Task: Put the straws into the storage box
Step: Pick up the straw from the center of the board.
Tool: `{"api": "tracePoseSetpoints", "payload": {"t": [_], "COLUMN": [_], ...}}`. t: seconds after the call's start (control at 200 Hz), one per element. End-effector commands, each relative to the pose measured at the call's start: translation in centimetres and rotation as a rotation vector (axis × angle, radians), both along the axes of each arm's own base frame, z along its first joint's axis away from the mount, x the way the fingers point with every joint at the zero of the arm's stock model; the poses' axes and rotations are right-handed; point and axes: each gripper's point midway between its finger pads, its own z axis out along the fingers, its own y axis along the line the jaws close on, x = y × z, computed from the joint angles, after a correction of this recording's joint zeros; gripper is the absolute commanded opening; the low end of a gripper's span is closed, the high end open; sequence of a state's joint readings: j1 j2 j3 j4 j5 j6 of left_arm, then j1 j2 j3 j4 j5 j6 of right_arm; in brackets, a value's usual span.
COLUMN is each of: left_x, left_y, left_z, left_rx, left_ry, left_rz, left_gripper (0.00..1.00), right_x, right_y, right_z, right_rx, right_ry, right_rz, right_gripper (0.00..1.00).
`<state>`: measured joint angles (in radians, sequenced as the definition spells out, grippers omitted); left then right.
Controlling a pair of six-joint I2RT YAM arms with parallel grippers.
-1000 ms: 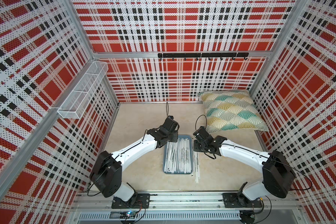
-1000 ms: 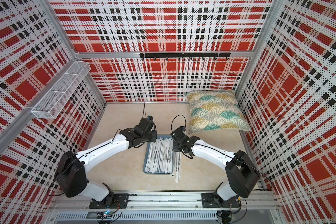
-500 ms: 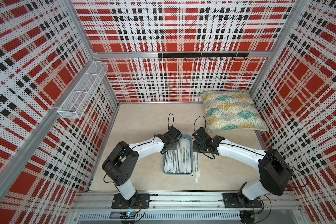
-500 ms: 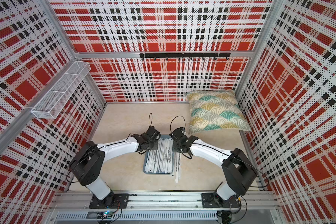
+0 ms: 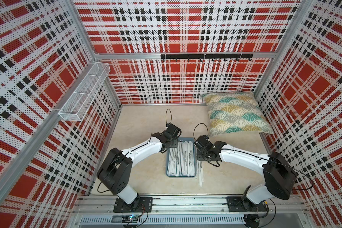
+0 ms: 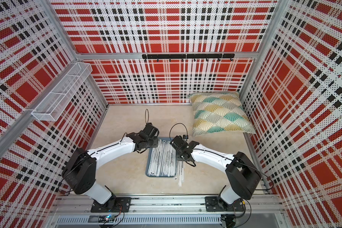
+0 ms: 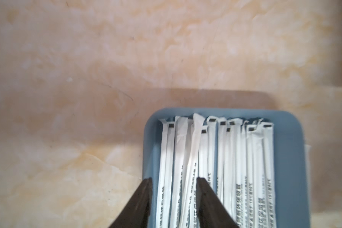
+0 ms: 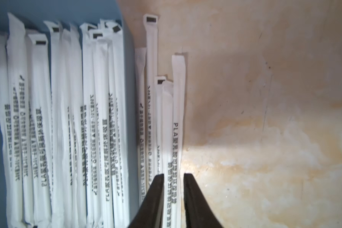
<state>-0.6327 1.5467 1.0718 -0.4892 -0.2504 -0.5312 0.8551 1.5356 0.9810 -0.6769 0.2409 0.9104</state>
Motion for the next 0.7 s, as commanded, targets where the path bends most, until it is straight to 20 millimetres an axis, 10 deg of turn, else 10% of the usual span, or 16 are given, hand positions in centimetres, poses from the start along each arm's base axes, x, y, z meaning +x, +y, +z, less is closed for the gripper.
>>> {"api": "tracePoseSetpoints", "payload": {"t": [0.0, 0.696], "left_x": [1.0, -0.7], "left_y": [0.4, 1.1], "left_z": [6.0, 2.1], "left_rx": [-0.075, -0.272], "left_ry": [-0.204, -0.172], "left_rz": [-0.050, -0.055], "left_gripper": [0.56, 0.61], "right_x": [-1.0, -0.9], "right_y": [-0.7, -1.0], "right_z": [-0.5, -5.7], "right_rx": [-0.018, -0.039], "right_ry": [0.007, 0.061], "right_rz": [-0.039, -0.048], "right_gripper": [0.24, 0.25]}}
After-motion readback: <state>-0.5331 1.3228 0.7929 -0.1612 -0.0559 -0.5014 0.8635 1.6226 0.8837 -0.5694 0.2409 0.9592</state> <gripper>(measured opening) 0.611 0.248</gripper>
